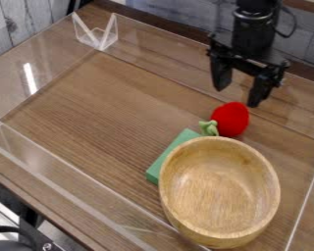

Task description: Move the red fruit to the left

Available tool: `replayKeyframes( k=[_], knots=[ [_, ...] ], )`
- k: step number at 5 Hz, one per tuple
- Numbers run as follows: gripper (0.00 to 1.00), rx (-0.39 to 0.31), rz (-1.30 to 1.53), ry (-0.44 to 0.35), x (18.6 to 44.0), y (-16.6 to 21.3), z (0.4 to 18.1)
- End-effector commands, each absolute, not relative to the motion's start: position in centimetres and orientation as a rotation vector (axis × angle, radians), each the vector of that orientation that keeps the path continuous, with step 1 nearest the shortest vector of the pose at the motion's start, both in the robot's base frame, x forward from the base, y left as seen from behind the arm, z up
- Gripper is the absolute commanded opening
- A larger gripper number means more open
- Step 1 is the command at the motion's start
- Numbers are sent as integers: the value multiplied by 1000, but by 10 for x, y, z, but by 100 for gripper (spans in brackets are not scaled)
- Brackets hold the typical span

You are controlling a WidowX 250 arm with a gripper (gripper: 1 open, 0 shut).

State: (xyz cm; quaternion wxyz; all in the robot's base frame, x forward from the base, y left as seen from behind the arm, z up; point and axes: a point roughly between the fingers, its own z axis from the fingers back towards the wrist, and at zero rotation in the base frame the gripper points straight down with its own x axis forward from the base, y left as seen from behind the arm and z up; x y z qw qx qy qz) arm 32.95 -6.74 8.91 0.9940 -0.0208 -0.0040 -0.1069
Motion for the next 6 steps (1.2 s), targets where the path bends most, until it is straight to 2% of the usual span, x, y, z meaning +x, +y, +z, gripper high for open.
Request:
replayKeyframes(
  k=[1, 3, 5, 6],
  knots=[
    [100, -40, -192, -66, 341, -75, 110],
    [100, -46, -144, -48, 330, -66, 114],
    [100, -54, -144, -50, 326, -81, 116],
    [100, -56, -206, -56, 323, -60, 110]
  ],
)
